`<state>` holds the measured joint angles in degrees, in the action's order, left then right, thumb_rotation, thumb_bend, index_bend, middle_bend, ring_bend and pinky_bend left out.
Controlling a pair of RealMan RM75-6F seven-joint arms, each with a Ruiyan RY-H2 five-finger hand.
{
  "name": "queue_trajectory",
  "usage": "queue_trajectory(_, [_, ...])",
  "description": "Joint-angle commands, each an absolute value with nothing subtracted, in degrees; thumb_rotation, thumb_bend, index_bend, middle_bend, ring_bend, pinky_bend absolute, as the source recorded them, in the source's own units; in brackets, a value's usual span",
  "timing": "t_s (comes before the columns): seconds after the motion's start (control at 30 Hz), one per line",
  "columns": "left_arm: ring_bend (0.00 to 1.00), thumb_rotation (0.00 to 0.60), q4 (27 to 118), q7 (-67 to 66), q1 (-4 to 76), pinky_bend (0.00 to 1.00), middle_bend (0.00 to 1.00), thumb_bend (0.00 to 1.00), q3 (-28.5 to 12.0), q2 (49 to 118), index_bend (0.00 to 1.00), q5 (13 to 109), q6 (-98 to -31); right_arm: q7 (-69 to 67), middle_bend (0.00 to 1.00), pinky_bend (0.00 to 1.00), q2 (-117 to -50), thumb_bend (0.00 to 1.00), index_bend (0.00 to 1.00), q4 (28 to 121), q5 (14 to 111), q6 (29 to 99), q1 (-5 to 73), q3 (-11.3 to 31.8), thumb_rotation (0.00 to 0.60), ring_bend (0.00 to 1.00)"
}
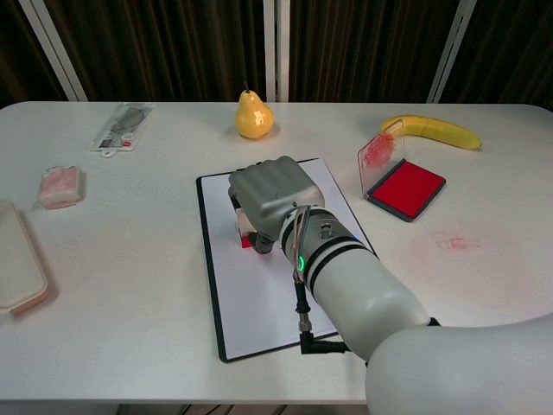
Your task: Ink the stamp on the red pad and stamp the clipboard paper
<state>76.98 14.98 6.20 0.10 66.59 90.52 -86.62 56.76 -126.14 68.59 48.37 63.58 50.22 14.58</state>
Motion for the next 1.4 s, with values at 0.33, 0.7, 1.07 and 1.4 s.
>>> queue_trajectory(0.33, [0.09, 0.301, 77.2, 14.8, 6.2, 0.18, 0.1, 0.11, 0.0, 66.3, 0.11, 90.7, -86.7, 55.6, 0.59, 0.9, -124.6, 0.39, 0.66, 71.6, 50.7, 65.1, 49.6, 15.9, 0.6, 0.83])
queue_trajectory(0.7, [0.09, 0.298, 79.1, 13.2, 6.4, 0.18, 0.1, 0.11, 0.1, 65.9, 0.11, 91.2, -86.8, 54.8, 0.59, 0.9, -112.9, 0.39, 0.66, 89.1, 54.8, 71.8, 45.0, 15.4, 0.6, 0.83])
queue_trajectory(1.07, [0.09, 0.302, 81.1, 10.8, 6.8, 0.19, 0.1, 0.11, 0.2, 66.0, 0.11, 91.6, -86.3, 45.5, 0.58, 0.9, -93.5, 0.39, 0.66, 100.3, 60.9, 73.6, 35.8, 7.1, 0.6, 0.83])
queue_trajectory(1.4, [0.09, 0.297, 81.6, 9.8, 7.2, 0.19, 0.1, 0.11, 0.4, 66.4, 0.11, 91.5, -85.4, 27.1, 0.58, 0.9, -85.6, 0.39, 0.65, 91.2, 69.5, 69.3, 30.3, 0.0, 0.6, 0.83])
